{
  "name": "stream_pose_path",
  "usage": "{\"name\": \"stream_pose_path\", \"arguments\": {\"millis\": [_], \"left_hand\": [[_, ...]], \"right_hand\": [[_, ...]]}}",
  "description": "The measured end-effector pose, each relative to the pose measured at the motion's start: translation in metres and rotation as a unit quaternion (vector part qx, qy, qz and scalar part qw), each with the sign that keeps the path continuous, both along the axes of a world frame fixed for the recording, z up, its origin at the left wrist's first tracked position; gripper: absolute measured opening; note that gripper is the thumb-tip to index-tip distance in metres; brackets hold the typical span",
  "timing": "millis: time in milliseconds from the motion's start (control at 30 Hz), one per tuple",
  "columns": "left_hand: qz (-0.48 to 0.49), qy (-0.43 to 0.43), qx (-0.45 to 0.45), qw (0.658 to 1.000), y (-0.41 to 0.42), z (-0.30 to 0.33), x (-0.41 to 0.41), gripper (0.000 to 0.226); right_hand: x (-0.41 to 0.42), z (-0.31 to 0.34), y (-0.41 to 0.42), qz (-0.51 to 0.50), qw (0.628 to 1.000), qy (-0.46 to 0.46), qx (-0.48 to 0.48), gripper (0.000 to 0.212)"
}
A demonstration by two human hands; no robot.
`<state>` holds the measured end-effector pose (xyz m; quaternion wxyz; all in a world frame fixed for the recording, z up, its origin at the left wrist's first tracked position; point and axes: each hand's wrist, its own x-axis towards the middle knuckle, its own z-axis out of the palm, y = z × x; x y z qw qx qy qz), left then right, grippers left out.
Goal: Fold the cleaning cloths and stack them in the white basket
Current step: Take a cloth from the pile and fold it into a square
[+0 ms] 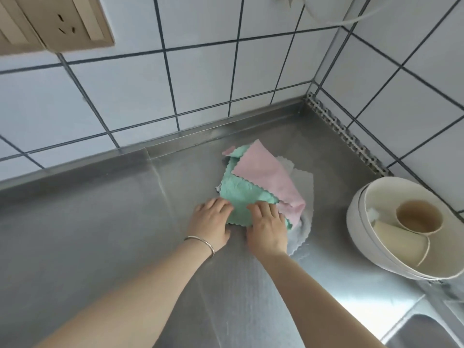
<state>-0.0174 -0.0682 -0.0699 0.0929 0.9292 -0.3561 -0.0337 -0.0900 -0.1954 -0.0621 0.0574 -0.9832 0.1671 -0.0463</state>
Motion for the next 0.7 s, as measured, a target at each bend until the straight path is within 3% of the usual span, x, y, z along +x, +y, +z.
{"name": "stream_pose_path", "arguments": {"millis": [133, 233, 400, 500, 600, 700], "left_hand": [[-0.013, -0.024, 0.005, 1.0, -0.005, -0.014, 0.006, 0.043], [-0.023, -0.07, -0.021, 0.997, -0.009, -0.018, 0.017, 0.019], [-0.015, -0.081, -0.121, 0.989, -0.014, 0.011, 0.029, 0.029], [-0.043, -0.142, -0.195, 0.97, -0.006, 0.049, 0.045, 0.028], [-0.049, -0.203, -0.218, 0.953, 0.019, 0.099, 0.058, 0.029], [-0.029, -0.234, -0.229, 0.945, 0.057, 0.152, 0.057, 0.029]], "right_hand": [[0.005, -0.01, -0.011, 0.016, 1.0, -0.001, -0.016, 0.029], [0.011, -0.011, -0.022, 0.017, 0.999, -0.032, -0.017, 0.014], [0.017, 0.007, -0.025, 0.065, 0.995, -0.055, -0.043, 0.025], [0.026, 0.031, -0.037, 0.05, 0.995, -0.072, -0.057, 0.033], [0.027, 0.066, -0.049, 0.047, 0.991, -0.129, -0.004, 0.019], [0.022, 0.112, -0.052, 0.076, 0.977, -0.189, 0.057, 0.019]]}}
